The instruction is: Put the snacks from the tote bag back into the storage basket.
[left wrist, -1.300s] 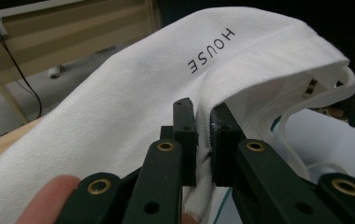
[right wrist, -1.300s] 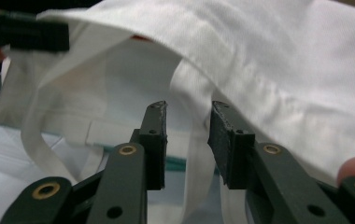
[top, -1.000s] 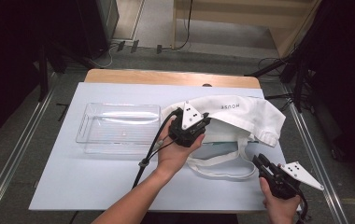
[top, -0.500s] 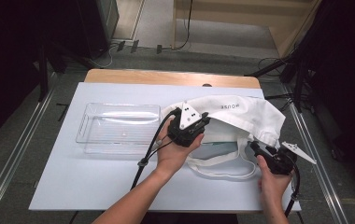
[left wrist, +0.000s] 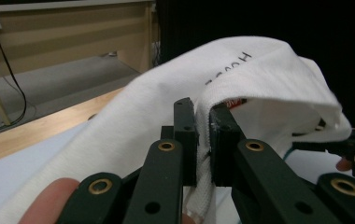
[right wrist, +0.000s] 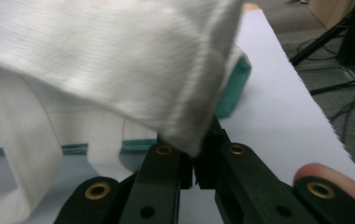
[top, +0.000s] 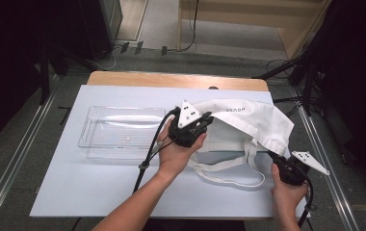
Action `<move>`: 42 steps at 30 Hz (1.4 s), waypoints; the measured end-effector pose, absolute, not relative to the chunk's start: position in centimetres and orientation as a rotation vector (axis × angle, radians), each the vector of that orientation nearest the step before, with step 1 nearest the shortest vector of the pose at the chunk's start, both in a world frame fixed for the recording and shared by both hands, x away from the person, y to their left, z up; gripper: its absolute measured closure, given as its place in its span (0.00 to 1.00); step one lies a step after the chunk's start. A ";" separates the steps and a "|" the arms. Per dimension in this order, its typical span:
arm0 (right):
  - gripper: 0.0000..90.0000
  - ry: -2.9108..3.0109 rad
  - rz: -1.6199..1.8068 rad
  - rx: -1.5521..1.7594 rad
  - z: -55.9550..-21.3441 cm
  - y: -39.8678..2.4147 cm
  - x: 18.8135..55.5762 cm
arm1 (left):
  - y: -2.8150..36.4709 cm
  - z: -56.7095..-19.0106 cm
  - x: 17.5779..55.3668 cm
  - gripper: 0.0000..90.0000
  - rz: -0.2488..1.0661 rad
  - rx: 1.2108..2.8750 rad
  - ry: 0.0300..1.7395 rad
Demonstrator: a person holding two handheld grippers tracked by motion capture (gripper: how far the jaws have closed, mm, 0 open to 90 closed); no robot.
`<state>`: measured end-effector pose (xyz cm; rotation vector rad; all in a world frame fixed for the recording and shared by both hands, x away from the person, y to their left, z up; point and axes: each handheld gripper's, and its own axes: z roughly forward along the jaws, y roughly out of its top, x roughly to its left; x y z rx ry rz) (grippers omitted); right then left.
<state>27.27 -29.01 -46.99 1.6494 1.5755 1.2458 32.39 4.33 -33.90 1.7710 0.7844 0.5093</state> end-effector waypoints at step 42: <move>0.17 1.516 1.213 1.370 -40.6 -21.6 26.4 | 2.7 -33.2 33.4 0.84 0.414 1.795 0.767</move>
